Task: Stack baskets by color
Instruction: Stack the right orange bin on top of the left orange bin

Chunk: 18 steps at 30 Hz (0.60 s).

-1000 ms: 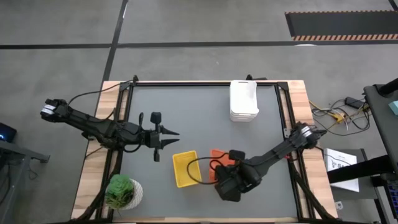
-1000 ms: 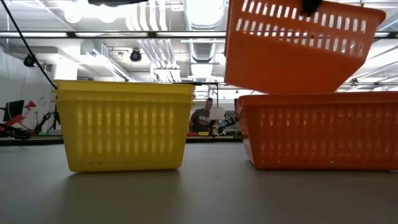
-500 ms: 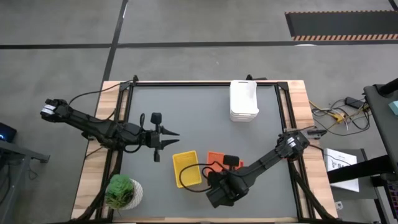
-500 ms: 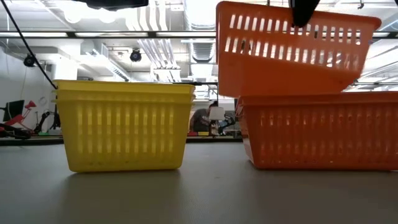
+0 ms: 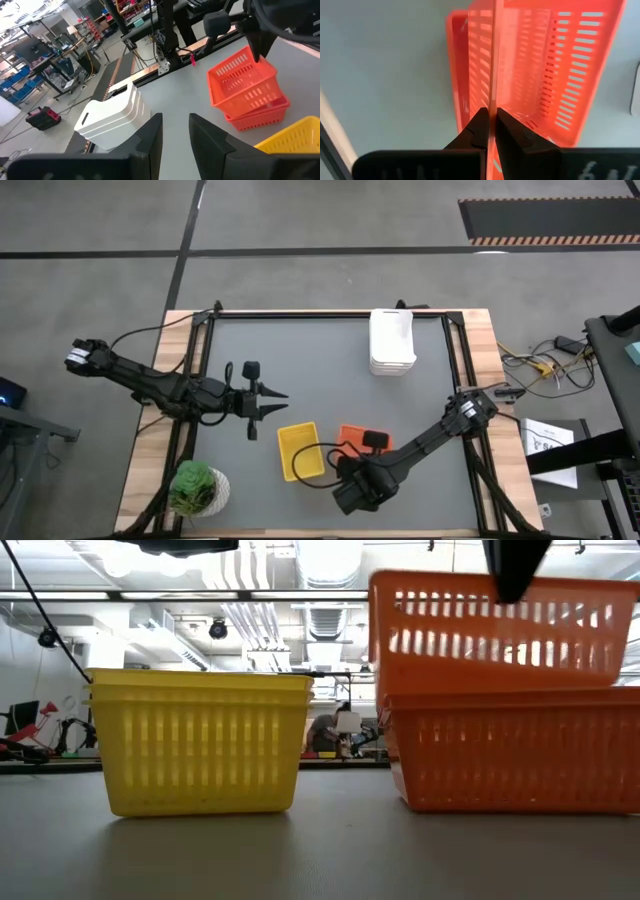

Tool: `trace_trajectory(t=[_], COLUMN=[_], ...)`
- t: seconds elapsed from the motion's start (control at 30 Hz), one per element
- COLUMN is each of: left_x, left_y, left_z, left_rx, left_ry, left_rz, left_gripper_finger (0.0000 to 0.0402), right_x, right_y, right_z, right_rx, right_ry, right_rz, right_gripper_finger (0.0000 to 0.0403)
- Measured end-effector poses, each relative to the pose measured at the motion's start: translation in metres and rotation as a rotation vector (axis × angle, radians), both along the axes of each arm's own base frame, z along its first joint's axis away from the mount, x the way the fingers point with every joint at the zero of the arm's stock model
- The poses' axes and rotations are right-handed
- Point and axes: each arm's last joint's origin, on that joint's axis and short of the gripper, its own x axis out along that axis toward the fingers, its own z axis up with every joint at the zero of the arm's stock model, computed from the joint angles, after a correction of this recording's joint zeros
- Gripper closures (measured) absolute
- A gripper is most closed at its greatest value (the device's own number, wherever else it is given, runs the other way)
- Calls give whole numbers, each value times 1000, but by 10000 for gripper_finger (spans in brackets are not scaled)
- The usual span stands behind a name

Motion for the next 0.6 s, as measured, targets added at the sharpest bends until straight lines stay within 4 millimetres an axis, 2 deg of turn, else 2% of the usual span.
trace_trajectory(t=[0.3,0.6], left_x=[0,0], left_y=[0,0], left_z=[0,0], left_rx=[0,0], left_ry=[0,1], left_rz=[0,0], left_gripper_finger=[323,323], right_x=[-3,-3], right_y=[-2,-2], right_z=[-13,-15], right_rx=[-26,-29], right_ry=[47,49], right_rz=[1,2], right_gripper_finger=[386,322])
